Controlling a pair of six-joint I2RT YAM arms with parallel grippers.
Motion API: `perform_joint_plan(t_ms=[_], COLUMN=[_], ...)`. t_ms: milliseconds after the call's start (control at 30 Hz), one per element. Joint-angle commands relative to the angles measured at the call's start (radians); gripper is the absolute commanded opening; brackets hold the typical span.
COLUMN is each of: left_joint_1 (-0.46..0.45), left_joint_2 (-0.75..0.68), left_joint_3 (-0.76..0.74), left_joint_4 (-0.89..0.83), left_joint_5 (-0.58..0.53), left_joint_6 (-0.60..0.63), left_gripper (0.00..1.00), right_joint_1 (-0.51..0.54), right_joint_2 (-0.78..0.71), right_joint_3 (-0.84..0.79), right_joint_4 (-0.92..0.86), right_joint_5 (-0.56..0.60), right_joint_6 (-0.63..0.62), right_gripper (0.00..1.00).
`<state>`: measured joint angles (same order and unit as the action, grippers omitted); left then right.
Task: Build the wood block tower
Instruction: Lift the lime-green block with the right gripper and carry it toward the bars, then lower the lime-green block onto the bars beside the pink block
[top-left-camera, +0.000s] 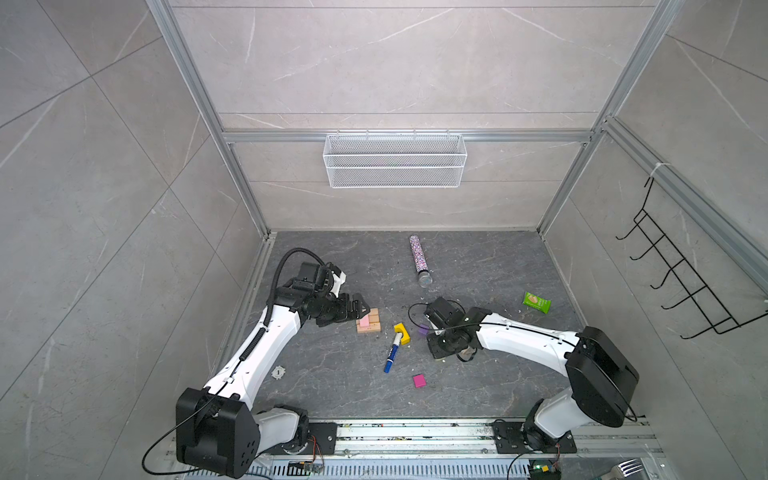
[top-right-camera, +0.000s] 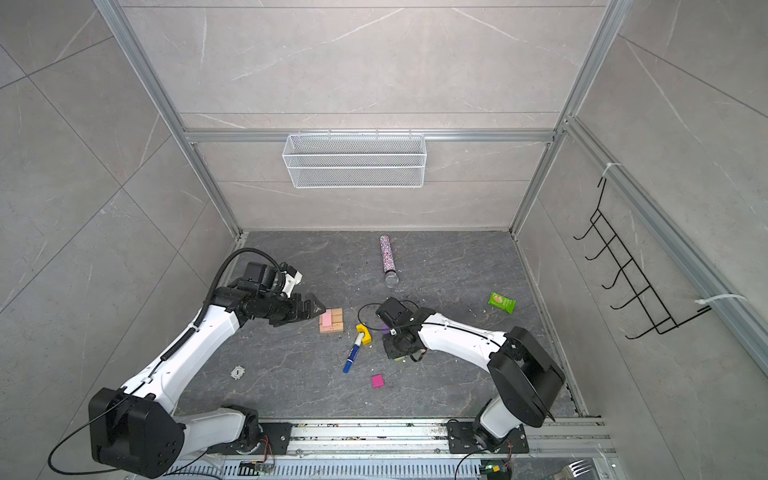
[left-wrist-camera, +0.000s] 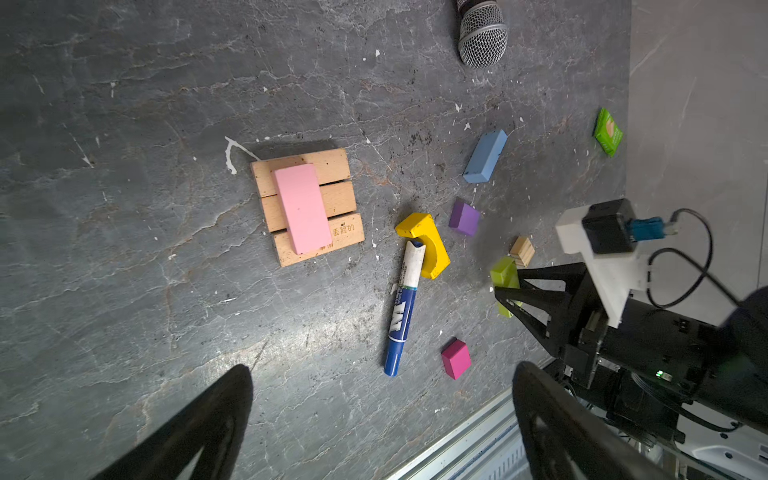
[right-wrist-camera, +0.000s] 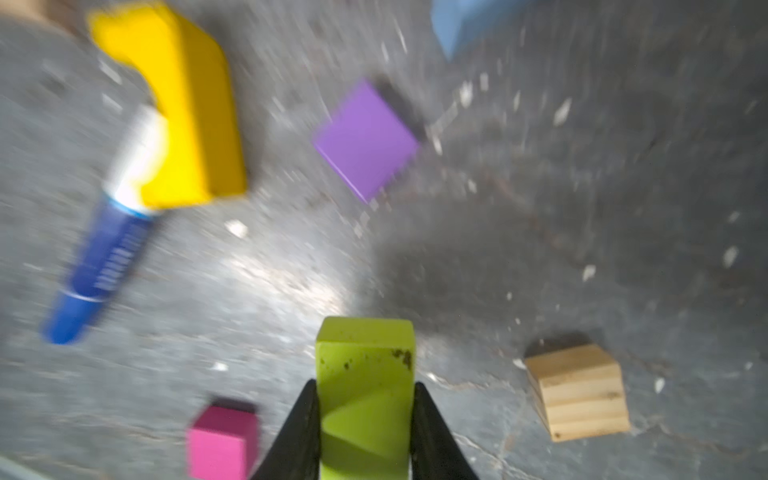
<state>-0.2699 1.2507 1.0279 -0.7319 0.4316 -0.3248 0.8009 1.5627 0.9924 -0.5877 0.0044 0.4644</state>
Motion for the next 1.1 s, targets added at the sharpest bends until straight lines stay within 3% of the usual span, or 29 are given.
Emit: perform_joint_plan(t_ms=[0, 600, 1067], left_joint_1=[0.012, 0.089, 0.125], left_joint_2=[-0.015, -0.046, -0.063], left_joint_3=[-0.005, -0.025, -0.036], left_joint_4=[0.019, 0.057, 0.081], left_joint_5=[0.044, 0.087, 0.1], left_joint_6=[-0.007, -0.023, -0.043], left_gripper=[1.0, 1.0, 1.0], right_joint_1=[0.0, 0.008, 0.058], right_joint_2=[-0.013, 0.257, 0.462], right_joint_3=[0.069, 0.374, 0.572], right_joint_4=[-0.022, 0.125, 0.192], right_joint_5=[-0.014, -0.156, -0.157], right_joint_6=[0.044, 0.115, 0.173], right_gripper=[0.0, 0.0, 0.0])
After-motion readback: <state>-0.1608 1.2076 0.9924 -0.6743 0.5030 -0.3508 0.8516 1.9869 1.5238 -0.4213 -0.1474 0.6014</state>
